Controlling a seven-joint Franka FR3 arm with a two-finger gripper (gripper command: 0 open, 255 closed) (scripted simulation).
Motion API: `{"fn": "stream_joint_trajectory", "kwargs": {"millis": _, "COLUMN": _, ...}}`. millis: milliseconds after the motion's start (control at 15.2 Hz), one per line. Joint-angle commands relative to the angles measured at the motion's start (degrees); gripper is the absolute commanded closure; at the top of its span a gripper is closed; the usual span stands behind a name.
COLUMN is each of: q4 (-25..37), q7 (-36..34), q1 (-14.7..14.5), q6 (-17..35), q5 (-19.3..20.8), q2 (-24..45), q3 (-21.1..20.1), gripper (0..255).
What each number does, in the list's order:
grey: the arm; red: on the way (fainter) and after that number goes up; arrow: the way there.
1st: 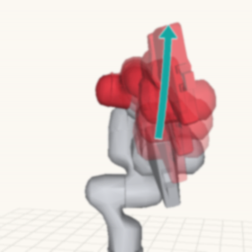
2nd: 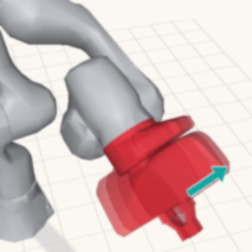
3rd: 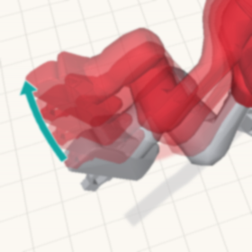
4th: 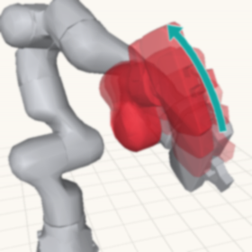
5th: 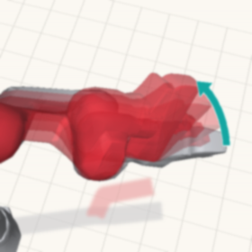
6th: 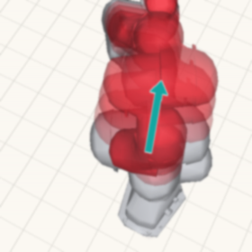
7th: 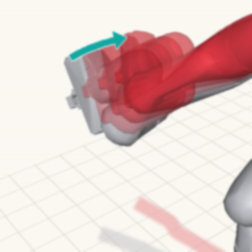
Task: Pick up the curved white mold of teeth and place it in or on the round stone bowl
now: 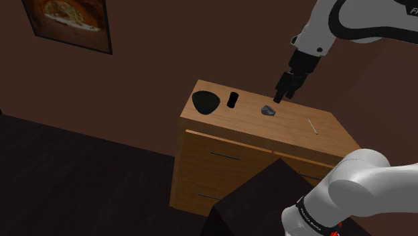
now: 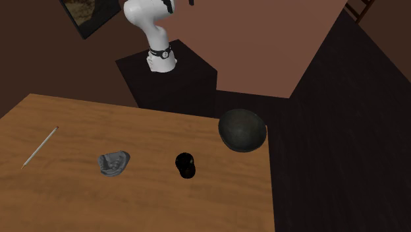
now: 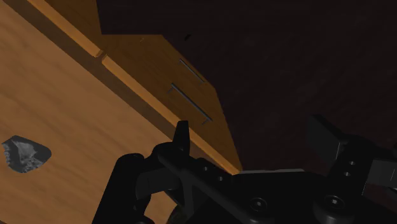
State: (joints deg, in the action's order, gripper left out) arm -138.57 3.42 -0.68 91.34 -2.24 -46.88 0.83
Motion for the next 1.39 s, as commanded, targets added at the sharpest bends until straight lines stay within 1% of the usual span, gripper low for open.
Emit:
{"fn": "stream_joint_trajectory", "kwargs": {"millis": 0, "q4": 0.0, "q7": 0.0, "q1": 0.0, "q6": 0.0, "q5": 0.0, "q2": 0.0, "q3": 0.0, "gripper": 0}}
{"fn": "stream_joint_trajectory", "kwargs": {"millis": 330, "q4": -0.7, "q7": -1.0, "q1": 3.0, "q6": 8.8, "q5": 1.5, "q2": 6.9, "q3": 2.4, "gripper": 0}}
{"fn": "stream_joint_trajectory", "kwargs": {"millis": 660, "q4": 0.1, "q7": -2.1, "q1": 5.7, "q6": 17.0, "q5": 2.5, "q2": 14.7, "q3": 4.9, "gripper": 0}}
{"fn": "stream_joint_trajectory", "kwargs": {"millis": 990, "q4": 2.2, "q7": -3.0, "q1": 8.0, "q6": 24.4, "q5": 2.8, "q2": 23.0, "q3": 7.6, "gripper": 0}}
{"fn": "stream_joint_trajectory", "kwargs": {"millis": 1320, "q4": 5.7, "q7": -3.5, "q1": 9.9, "q6": 30.8, "q5": 2.1, "q2": 31.7, "q3": 10.4, "gripper": 0}}
